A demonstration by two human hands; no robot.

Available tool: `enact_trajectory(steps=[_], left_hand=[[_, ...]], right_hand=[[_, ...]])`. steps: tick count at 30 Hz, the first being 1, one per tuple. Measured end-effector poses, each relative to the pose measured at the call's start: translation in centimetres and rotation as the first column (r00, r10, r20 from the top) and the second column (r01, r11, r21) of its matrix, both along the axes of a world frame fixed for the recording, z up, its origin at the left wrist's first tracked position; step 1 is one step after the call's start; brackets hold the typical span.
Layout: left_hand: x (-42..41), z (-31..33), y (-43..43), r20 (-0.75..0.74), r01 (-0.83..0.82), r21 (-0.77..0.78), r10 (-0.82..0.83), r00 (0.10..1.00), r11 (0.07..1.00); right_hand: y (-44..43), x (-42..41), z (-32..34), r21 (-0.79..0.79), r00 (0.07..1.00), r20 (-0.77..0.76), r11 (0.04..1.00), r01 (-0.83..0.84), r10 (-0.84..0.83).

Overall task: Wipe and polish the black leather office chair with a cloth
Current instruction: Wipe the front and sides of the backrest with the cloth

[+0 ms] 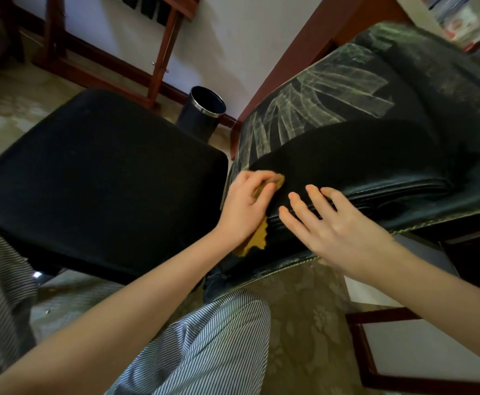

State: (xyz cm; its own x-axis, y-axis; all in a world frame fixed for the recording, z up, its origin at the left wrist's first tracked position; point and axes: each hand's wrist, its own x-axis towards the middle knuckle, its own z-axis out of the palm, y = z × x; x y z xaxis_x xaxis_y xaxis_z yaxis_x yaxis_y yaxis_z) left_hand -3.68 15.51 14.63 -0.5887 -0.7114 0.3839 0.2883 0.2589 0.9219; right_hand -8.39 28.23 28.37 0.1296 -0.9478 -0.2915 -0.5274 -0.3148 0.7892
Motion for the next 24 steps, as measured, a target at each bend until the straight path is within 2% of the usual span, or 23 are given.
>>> enact_trajectory(steps=[2, 6, 13, 17, 20, 22, 24], left_hand=[[-1.1, 1.3, -0.1, -0.047, 0.001, -0.072, -0.005, 0.999, 0.997], [-3.0, 1.7, -1.6, -0.063, 0.029, -0.009, -0.030, 0.998, 1.000], [-3.2, -5.2, -2.8, 0.181, 0.003, 0.316, -0.064, 0.981, 0.949], [-1.3, -8.8, -1.3, 0.151, -0.011, 0.546, -0.086, 0.985, 0.837], [0.1, -9.9, 0.7, 0.138, -0.068, 0.688, -0.039, 0.990, 0.723], [0.7, -10.0, 1.8, 0.144, -0.097, 0.745, -0.018, 0.989, 0.659], [1.1, -9.6, 2.2, 0.162, -0.116, 0.741, -0.008, 0.987, 0.661]], right_hand=[[0.0, 0.2, 0.0, 0.000, 1.000, -0.002, 1.000, -0.001, 0.001], [0.0, 0.0, 0.1, 0.003, 1.000, -0.031, 1.000, 0.006, -0.006], [0.1, 0.0, 0.3, 0.036, 0.997, -0.063, 0.999, 0.041, -0.039], [0.1, -0.1, 0.3, 0.042, 0.996, -0.083, 0.998, 0.044, -0.040], [0.0, -0.1, 0.2, 0.037, 0.994, -0.102, 0.999, 0.030, -0.027], [0.0, -0.1, 0.1, 0.042, 0.993, -0.111, 0.999, 0.034, -0.030], [0.0, -0.1, 0.0, 0.038, 0.992, -0.121, 0.998, 0.045, -0.040]])
